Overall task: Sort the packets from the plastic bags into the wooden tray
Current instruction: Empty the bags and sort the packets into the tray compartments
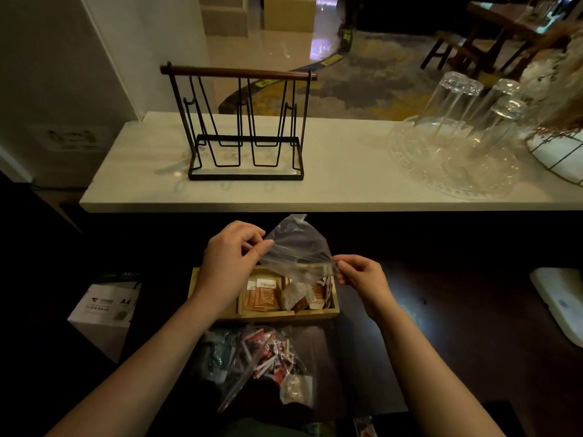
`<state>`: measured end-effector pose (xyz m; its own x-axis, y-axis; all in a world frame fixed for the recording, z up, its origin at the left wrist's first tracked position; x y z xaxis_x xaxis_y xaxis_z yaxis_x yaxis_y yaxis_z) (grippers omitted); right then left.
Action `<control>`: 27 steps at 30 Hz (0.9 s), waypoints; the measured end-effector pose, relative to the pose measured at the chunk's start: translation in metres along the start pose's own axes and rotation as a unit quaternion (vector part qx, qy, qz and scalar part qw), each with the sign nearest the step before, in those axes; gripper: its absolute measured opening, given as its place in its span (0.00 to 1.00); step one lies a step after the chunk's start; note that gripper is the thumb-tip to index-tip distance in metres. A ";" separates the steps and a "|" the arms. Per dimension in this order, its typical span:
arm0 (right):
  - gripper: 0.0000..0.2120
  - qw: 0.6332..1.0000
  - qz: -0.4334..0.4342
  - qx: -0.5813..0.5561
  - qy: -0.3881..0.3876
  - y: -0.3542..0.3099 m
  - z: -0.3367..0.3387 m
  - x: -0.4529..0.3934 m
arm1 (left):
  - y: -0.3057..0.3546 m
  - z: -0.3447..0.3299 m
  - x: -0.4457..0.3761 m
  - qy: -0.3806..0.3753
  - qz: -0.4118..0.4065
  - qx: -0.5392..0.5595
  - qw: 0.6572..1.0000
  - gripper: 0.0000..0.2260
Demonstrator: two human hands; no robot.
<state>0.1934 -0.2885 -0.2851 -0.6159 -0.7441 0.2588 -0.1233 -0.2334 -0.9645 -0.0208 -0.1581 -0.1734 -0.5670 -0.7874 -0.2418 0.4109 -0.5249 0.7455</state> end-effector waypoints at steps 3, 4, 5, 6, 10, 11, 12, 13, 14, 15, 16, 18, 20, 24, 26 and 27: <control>0.09 1.000 0.012 -0.005 0.004 -0.005 -0.002 0.000 | -0.004 0.003 0.000 0.016 0.000 0.004 1.000 0.07; 0.09 1.000 0.012 -0.006 0.010 -0.006 -0.002 0.001 | -0.005 0.004 0.001 0.019 0.000 0.005 1.000 0.07; 0.09 1.000 0.014 -0.013 0.018 -0.007 -0.001 0.002 | -0.007 0.004 0.001 0.018 0.000 0.005 1.000 0.07; 0.09 0.999 0.018 -0.022 0.029 -0.008 0.001 0.002 | -0.010 0.003 0.001 0.014 0.001 0.007 1.000 0.06; 0.09 0.997 0.020 -0.039 0.070 -0.008 0.007 0.004 | -0.021 -0.004 0.005 -0.006 0.016 0.012 1.000 0.04; 0.08 0.996 0.020 -0.047 0.075 -0.007 0.009 0.005 | -0.023 -0.005 0.006 -0.010 0.017 0.010 1.000 0.04; 0.08 0.995 0.022 -0.055 0.079 -0.006 0.010 0.005 | -0.024 -0.006 0.008 -0.014 0.016 0.009 1.000 0.04; 0.08 0.994 0.025 -0.062 0.084 -0.005 0.011 0.006 | -0.026 -0.007 0.009 -0.018 0.017 0.010 1.000 0.04; 0.08 0.993 0.029 -0.068 0.091 -0.005 0.013 0.007 | -0.027 -0.008 0.010 -0.021 0.022 0.012 0.999 0.04; 0.07 0.991 0.029 -0.076 0.105 -0.004 0.016 0.008 | -0.029 -0.009 0.011 -0.023 0.027 0.012 0.999 0.03; 0.07 0.988 0.025 -0.088 0.126 -0.002 0.021 0.007 | -0.031 -0.011 0.012 -0.028 0.032 0.010 0.999 0.03; 0.08 0.977 0.012 -0.119 0.177 0.004 0.032 0.007 | -0.038 -0.014 0.015 -0.050 0.043 0.000 0.998 0.02; 0.09 0.962 -0.003 -0.149 0.229 0.011 0.044 0.007 | -0.045 -0.019 0.022 -0.084 0.056 -0.012 0.995 0.01; 0.09 0.938 -0.031 -0.135 0.319 0.029 0.059 0.014 | -0.058 -0.035 0.049 -0.203 0.094 -0.104 0.969 0.03; 0.09 0.924 -0.052 -0.120 0.359 0.041 0.064 0.017 | -0.063 -0.044 0.068 -0.290 0.120 -0.143 0.939 0.07; 0.08 0.917 -0.065 -0.114 0.376 0.047 0.065 0.019 | -0.066 -0.048 0.076 -0.326 0.128 -0.170 0.921 0.09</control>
<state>0.2269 -0.3543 -0.3225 -0.9364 -0.0579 0.3462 -0.3405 -0.0893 -0.9360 -0.0569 -0.1986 -0.2710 -0.6837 -0.5963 0.4208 0.7272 -0.5075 0.4622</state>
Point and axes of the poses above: each hand's wrist, its own x-axis away from the middle knuckle, its own z-axis out of the back of the hand, y = z × x, the point moved 2 cm from there along -x, towards the middle knuckle
